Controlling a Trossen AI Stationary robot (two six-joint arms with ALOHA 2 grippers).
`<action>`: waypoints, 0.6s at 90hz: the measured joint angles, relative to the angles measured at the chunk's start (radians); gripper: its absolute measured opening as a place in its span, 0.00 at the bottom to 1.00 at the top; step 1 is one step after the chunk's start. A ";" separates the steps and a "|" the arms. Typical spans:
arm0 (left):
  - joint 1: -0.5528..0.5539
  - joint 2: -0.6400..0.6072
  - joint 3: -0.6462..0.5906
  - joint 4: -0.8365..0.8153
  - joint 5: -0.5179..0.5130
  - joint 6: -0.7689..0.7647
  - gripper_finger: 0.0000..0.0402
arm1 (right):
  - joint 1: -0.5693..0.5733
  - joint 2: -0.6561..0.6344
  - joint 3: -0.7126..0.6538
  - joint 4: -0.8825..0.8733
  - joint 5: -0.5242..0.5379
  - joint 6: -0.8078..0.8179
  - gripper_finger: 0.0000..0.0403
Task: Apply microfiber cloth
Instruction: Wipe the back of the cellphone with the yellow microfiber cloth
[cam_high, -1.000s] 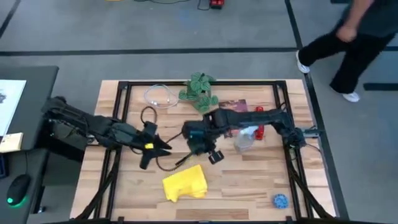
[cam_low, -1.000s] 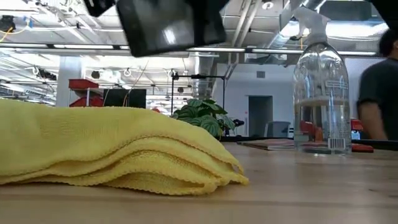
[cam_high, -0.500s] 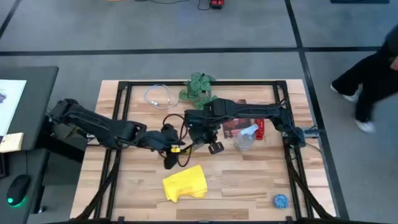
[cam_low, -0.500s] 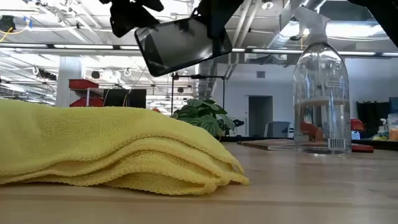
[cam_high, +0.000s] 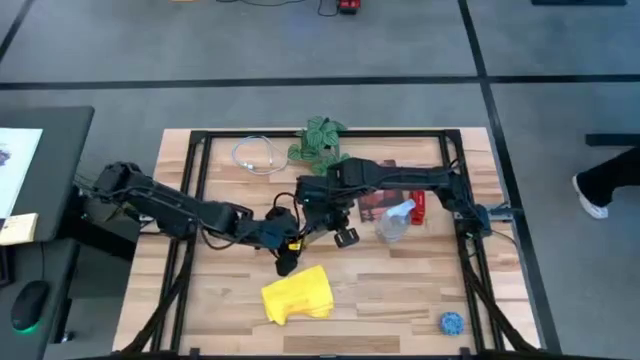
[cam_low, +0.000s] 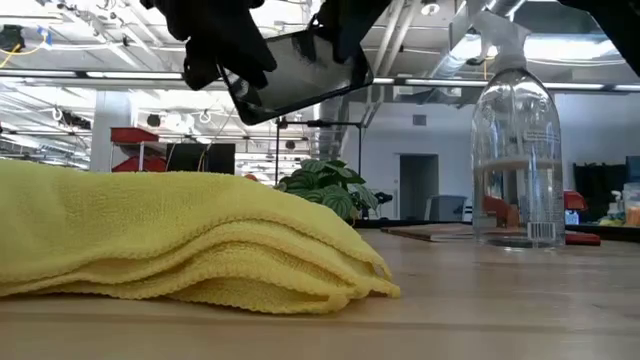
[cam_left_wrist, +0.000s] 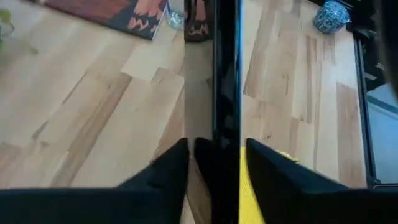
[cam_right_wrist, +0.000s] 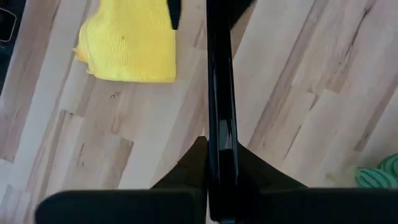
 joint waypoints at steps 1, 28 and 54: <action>0.000 0.000 0.000 -0.002 0.001 0.000 0.12 | 0.000 0.000 0.000 0.002 -0.001 0.005 0.07; -0.006 0.000 -0.001 -0.102 0.004 -0.053 0.02 | -0.047 -0.049 0.000 0.031 -0.014 0.055 0.35; -0.054 -0.078 -0.104 -0.131 -0.159 -0.283 0.01 | -0.107 -0.178 0.002 0.041 -0.119 0.170 0.43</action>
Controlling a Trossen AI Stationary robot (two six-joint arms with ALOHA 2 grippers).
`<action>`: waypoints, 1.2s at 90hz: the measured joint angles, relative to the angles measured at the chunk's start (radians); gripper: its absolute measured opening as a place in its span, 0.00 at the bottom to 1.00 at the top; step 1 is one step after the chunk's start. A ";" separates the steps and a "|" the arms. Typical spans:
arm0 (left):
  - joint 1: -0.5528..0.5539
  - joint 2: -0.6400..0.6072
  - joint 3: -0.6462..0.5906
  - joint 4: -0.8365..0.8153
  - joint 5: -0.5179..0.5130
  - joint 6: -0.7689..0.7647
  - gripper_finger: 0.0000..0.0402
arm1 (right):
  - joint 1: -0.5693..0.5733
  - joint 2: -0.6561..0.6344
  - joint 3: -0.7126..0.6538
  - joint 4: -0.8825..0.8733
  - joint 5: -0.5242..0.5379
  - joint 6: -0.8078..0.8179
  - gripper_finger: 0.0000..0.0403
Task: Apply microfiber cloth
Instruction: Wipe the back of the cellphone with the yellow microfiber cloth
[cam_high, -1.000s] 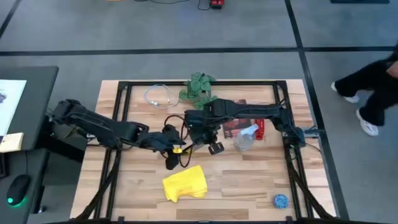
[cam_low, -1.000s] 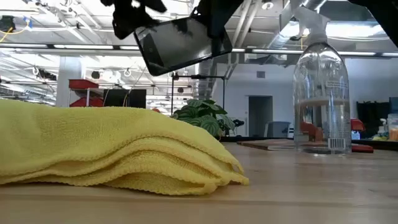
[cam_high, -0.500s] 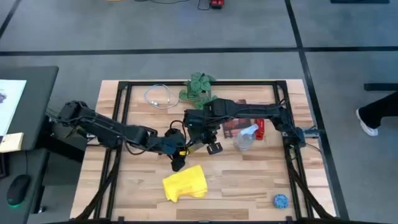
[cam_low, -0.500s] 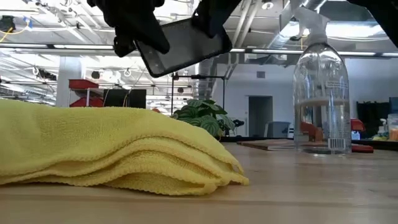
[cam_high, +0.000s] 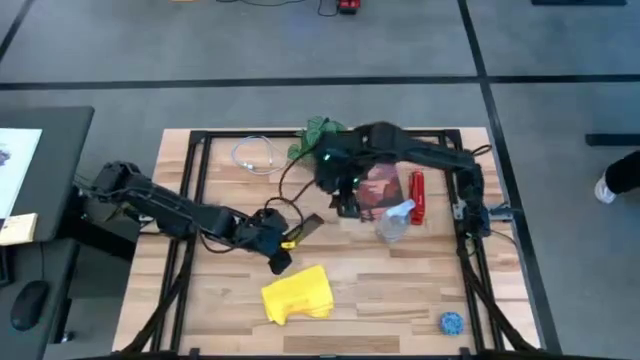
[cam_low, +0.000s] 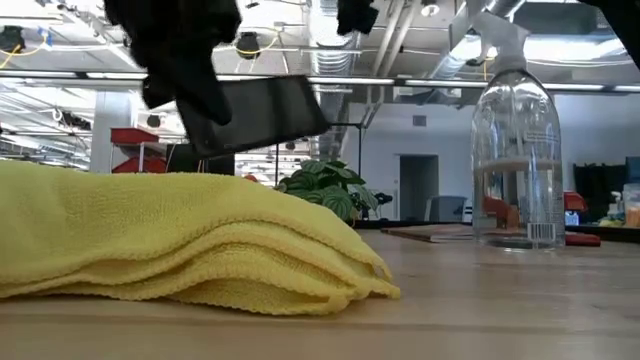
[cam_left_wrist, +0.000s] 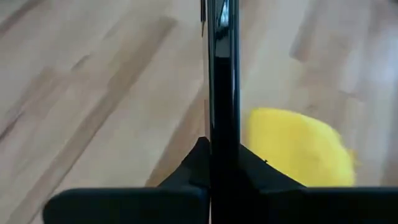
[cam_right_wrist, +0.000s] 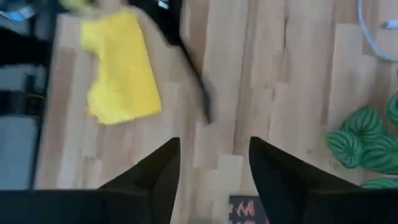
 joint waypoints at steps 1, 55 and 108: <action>-0.003 -0.011 -0.009 0.005 -0.012 -0.013 0.01 | 0.005 -0.005 -0.001 0.002 -0.005 -0.001 0.43; -0.208 -0.588 -0.369 0.349 -0.494 -0.031 0.01 | 0.290 -0.154 -0.750 0.927 -0.041 0.124 0.29; -0.208 -0.587 -0.368 0.182 -0.494 -0.191 0.01 | 0.324 0.294 -0.661 1.239 -0.061 0.187 0.00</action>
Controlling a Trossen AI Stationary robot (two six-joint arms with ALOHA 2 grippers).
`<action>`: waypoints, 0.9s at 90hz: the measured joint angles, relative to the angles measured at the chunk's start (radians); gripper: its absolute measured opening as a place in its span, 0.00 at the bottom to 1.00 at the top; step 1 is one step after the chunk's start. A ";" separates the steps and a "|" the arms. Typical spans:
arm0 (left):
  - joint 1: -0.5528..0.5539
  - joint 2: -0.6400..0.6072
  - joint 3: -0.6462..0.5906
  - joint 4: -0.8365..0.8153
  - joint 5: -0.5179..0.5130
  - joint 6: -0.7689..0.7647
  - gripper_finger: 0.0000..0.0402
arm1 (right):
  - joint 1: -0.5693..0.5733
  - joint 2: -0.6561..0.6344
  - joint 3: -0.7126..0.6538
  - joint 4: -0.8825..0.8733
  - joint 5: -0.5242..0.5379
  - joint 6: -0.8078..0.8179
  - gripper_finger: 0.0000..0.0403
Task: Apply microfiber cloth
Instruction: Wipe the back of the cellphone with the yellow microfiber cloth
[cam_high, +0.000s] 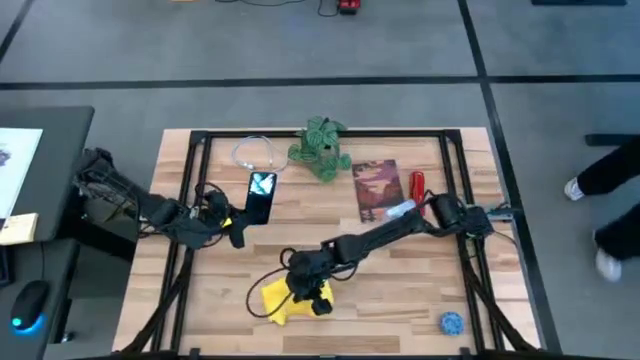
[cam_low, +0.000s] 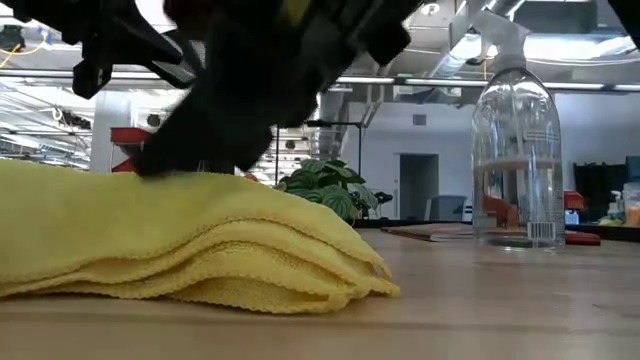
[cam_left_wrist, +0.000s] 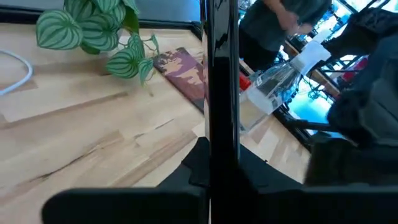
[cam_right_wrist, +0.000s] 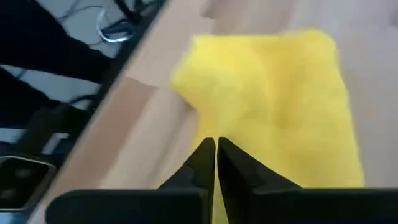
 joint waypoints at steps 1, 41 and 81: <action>0.000 0.000 0.000 0.000 0.000 0.000 0.01 | -0.004 0.003 0.000 -0.006 0.003 0.000 0.00; 0.000 0.000 0.001 0.001 -0.002 -0.015 0.01 | -0.223 -0.238 -0.001 -0.281 0.085 -0.110 0.00; 0.000 0.013 0.001 0.002 -0.004 -0.030 0.01 | -0.123 -0.319 -0.002 -0.373 0.028 -0.118 0.00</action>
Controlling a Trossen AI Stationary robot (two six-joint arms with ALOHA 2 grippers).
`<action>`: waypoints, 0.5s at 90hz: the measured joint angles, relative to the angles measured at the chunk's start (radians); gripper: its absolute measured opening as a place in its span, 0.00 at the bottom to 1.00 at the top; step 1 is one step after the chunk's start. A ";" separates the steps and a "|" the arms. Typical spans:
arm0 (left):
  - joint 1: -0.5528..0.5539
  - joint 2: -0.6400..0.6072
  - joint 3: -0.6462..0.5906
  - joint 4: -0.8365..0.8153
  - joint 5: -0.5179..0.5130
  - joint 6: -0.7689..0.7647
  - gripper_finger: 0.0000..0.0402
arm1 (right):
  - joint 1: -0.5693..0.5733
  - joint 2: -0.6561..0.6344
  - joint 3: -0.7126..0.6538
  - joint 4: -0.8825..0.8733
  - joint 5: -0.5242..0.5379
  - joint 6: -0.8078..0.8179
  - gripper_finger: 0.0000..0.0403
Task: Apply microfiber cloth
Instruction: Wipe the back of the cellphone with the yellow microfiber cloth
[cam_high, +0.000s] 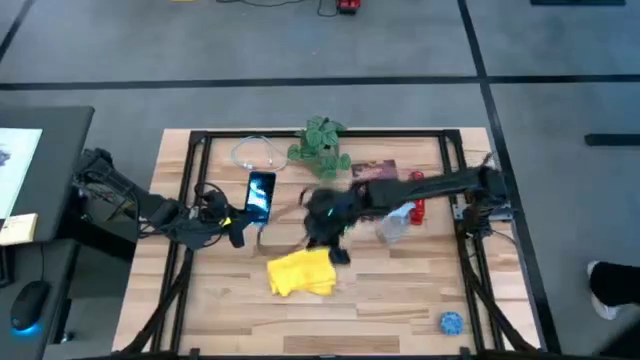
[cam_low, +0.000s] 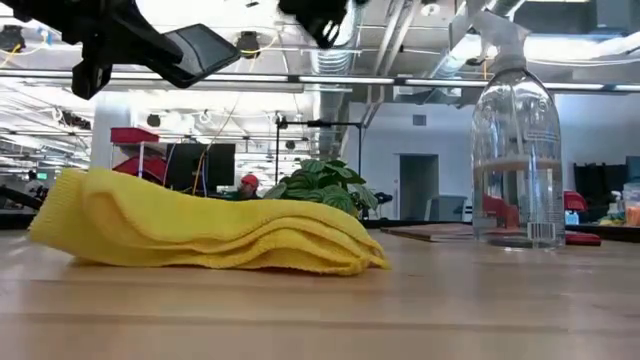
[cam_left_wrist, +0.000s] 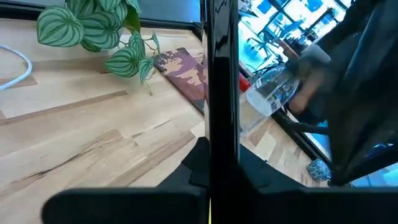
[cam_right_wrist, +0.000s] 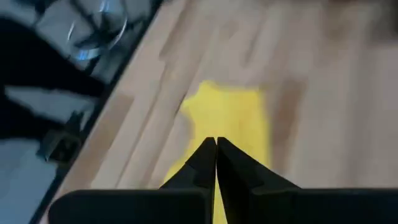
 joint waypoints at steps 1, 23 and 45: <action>0.000 0.001 0.000 0.000 0.000 -0.002 0.01 | 0.004 0.014 -0.001 0.009 0.000 0.000 0.00; 0.000 0.046 0.000 -0.003 0.003 -0.070 0.01 | 0.039 0.246 0.000 0.249 -0.002 0.120 0.00; 0.000 0.093 0.000 0.002 0.008 -0.121 0.01 | 0.003 0.329 0.002 0.230 0.000 0.134 0.00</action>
